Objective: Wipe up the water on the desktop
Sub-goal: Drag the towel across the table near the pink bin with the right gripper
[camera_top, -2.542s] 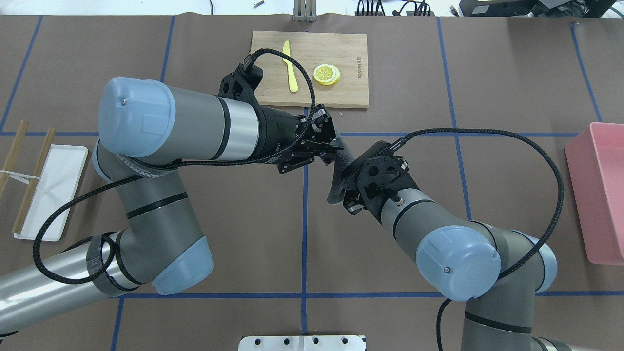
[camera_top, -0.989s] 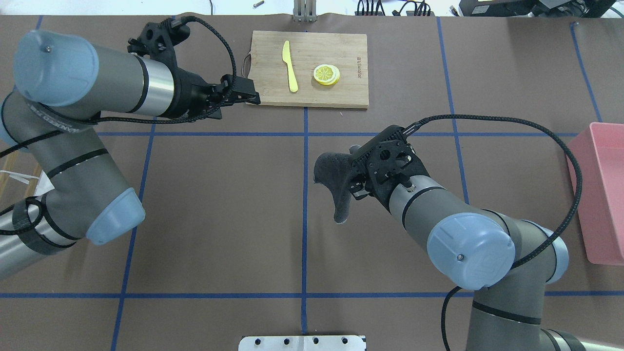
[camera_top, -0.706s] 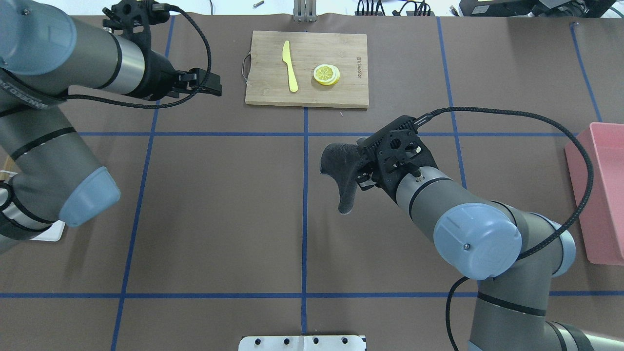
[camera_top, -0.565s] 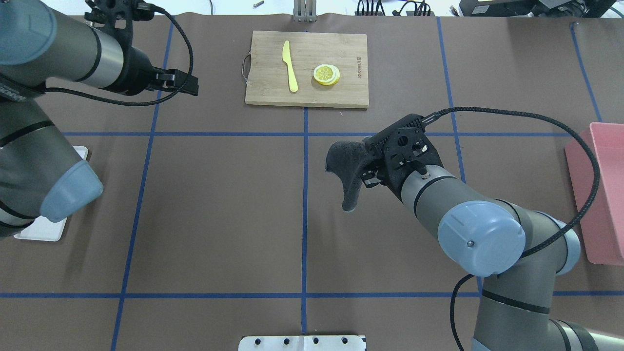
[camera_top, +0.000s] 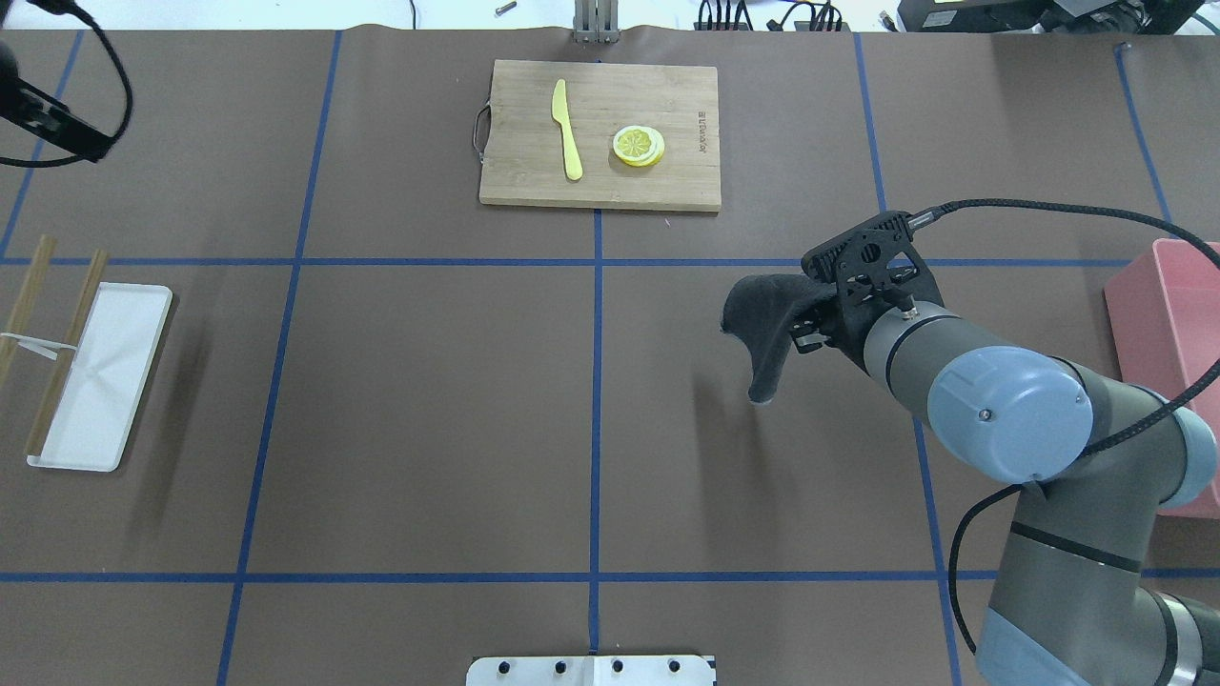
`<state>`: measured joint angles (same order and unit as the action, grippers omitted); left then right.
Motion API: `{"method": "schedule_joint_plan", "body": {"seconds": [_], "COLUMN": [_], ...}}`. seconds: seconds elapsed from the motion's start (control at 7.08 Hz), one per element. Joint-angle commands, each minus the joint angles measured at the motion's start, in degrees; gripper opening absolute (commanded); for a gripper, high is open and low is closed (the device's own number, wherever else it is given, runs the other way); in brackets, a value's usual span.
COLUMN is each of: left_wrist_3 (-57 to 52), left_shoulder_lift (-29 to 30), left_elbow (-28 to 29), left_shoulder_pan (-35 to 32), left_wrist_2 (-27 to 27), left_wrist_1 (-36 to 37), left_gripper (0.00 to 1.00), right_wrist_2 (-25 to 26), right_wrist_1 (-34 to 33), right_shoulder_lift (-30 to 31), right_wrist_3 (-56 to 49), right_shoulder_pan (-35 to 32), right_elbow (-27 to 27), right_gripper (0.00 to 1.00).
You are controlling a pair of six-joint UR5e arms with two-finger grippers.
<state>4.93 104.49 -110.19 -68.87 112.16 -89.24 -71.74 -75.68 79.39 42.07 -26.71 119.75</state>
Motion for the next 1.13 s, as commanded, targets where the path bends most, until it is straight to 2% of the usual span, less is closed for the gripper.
{"method": "schedule_joint_plan", "body": {"seconds": [0.0, 0.14, 0.28, 0.56, 0.71, 0.85, 0.99], "left_wrist_3": [-13.32, -19.80, -23.52, -16.32, -12.53, -11.70, -11.70], "left_shoulder_lift": [-3.68, -3.77, -3.95, -7.44, -10.94, -12.63, -12.74], "left_elbow": [9.58, 17.91, 23.13, 24.67, 21.98, 19.43, 19.49], "left_shoulder_pan": [-17.17, -22.57, -26.28, -27.20, -27.28, -27.20, -27.20], "left_wrist_2": [14.05, 16.48, 17.03, 17.04, 17.99, 20.26, 20.37], "left_wrist_1": [0.65, 1.25, 0.91, 1.44, 1.09, 1.26, 1.17], "left_gripper": [0.98, 0.98, 0.98, 0.98, 0.98, 0.98, 0.98], "right_wrist_2": [-3.05, -4.27, -4.81, -7.87, -10.76, -11.31, -11.32], "right_wrist_1": [-10.31, -11.58, -11.77, -11.77, -12.03, -17.00, -23.57], "right_shoulder_lift": [0.60, 0.86, 0.95, 2.26, 3.14, 4.28, 3.76], "right_wrist_3": [0.03, 0.03, -0.05, 0.38, 5.00, 4.96, 3.65], "right_shoulder_pan": [-2.29, -2.65, -2.91, -3.52, -3.96, -3.88, -3.79], "right_elbow": [0.04, -0.04, -0.22, -0.22, -0.74, -1.18, -0.66], "right_gripper": [0.00, 0.00, 0.00, 0.00, 0.00, 0.00, 0.00]}}
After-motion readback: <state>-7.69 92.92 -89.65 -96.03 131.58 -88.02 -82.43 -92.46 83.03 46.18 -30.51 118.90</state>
